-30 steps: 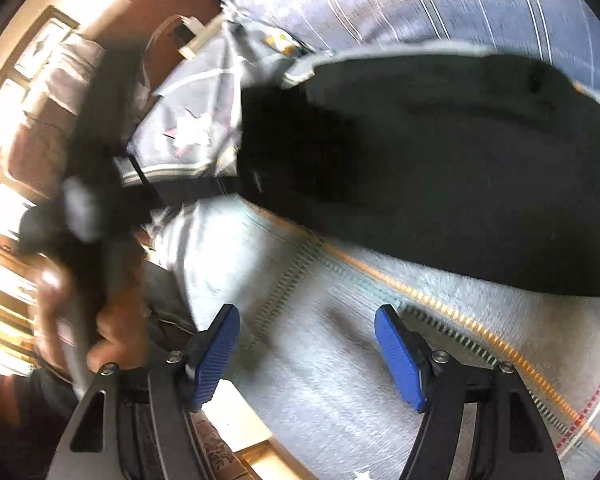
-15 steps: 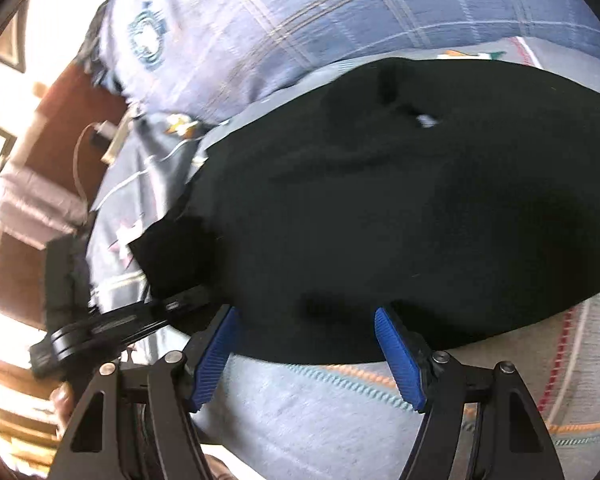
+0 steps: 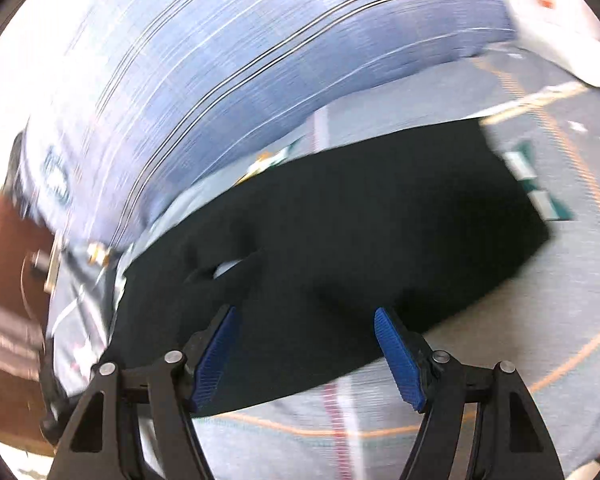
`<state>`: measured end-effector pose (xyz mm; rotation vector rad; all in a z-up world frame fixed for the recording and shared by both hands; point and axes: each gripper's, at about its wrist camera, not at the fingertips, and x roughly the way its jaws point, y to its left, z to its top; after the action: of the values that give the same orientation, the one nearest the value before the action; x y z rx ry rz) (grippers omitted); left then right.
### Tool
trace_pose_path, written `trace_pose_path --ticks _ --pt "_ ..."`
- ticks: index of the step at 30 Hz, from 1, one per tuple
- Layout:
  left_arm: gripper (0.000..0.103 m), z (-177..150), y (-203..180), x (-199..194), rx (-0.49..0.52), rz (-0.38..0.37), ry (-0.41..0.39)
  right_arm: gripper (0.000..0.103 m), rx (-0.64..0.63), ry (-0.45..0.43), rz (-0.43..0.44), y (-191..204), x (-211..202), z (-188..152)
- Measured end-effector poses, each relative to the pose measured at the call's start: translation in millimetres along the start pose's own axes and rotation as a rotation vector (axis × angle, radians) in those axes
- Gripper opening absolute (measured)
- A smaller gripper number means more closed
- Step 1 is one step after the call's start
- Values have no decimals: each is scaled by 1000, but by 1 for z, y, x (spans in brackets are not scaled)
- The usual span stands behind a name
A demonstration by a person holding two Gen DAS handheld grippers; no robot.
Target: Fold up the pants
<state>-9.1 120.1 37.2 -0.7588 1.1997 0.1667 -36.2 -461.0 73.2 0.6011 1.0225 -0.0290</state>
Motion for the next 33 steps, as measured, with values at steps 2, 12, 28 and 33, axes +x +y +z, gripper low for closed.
trace_pose_path --ticks 2,12,28,33 --pt "20 2 4 -4 -33 -3 -37 74 5 -36 -56 -19 -12 8" --pt "13 -33 2 2 -56 34 -61 71 253 -49 -46 -115 -14 20" --pt "57 -68 -3 -18 24 161 -87 5 170 -132 -79 -88 -59 -45" --pt "64 -117 -14 -31 131 101 -104 5 175 -134 -133 -90 -61 -50"
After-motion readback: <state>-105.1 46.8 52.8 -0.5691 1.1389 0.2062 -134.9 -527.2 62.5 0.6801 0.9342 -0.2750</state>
